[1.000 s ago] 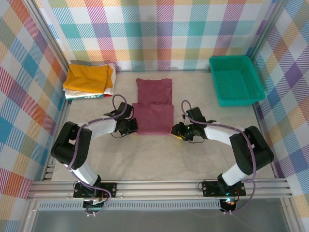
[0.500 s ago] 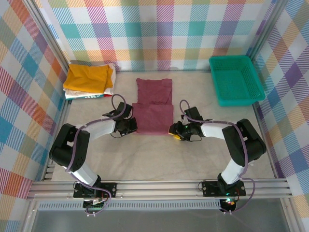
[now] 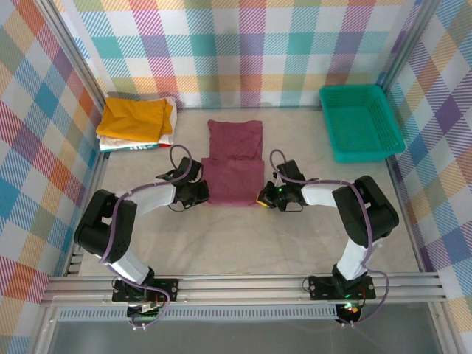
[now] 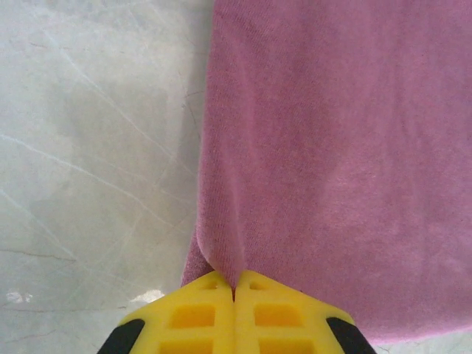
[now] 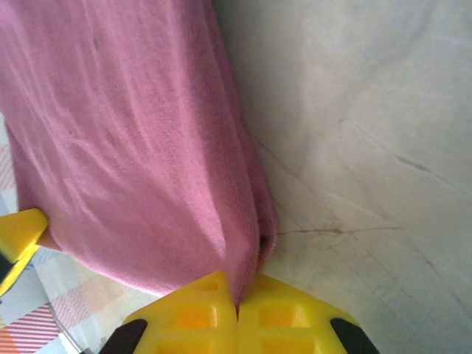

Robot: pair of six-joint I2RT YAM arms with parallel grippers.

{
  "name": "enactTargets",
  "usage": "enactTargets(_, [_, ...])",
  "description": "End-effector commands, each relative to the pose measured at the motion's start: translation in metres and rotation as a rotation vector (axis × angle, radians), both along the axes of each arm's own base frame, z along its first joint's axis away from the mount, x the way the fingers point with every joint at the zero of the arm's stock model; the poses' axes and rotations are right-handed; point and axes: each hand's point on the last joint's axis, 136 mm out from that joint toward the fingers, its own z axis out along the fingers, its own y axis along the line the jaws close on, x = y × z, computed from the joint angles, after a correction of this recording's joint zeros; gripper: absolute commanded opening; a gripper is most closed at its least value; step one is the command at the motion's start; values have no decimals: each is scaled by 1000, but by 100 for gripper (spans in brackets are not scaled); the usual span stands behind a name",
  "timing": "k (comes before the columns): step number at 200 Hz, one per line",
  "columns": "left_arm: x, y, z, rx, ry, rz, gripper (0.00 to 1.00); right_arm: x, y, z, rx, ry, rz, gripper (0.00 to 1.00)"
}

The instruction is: Fold and stack the t-shirts

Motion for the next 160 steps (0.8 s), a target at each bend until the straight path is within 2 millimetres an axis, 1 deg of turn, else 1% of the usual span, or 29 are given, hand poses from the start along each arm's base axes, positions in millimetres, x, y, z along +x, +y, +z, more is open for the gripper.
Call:
enactTargets(1, [-1, 0, 14, 4, -53, -24, 0, 4, -1, 20, -13, -63, 12, 0])
enactTargets(22, [-3, -6, 26, -13, -82, -71, 0, -2, -3, 39, 2, -120, 39, 0])
enactTargets(25, [-4, -7, 27, -10, -89, -82, 0, -3, -4, 41, -1, -126, 42, 0])
enactTargets(26, [-8, -6, 26, -2, -77, -86, 0, -4, -5, 42, -2, -130, 44, 0])
enactTargets(37, [-18, -5, 26, 27, -78, -112, 0, -11, -12, 44, -30, -142, 55, 0])
enactTargets(53, [-32, -8, 27, 27, -85, -154, 0, -26, -20, 40, -57, -129, 78, 0])
enactTargets(78, [-65, -6, 17, 21, -52, -192, 0, -63, -28, 25, -59, -65, 123, 0])
enactTargets(95, [-93, -5, 15, 12, -35, -217, 0, -97, -33, 18, -83, -43, 170, 0])
enactTargets(108, [-116, -1, 15, 15, -27, -205, 0, -123, -37, 16, -98, -31, 198, 0])
enactTargets(121, [-136, 3, 15, 8, -21, -182, 0, -145, -43, 14, -101, -22, 210, 0])
enactTargets(135, [-153, 8, 16, -5, -22, -152, 0, -162, -52, 13, -94, -10, 199, 0])
enactTargets(142, [-160, 10, 17, -16, -23, -146, 0, -167, -55, 16, -84, -19, 195, 0])
enactTargets(150, [-165, 12, 20, -19, -27, -139, 0, -171, -59, 21, -82, -29, 189, 0])
enactTargets(160, [-168, 14, 27, -22, -43, -138, 0, -172, -63, 30, -77, -57, 181, 0])
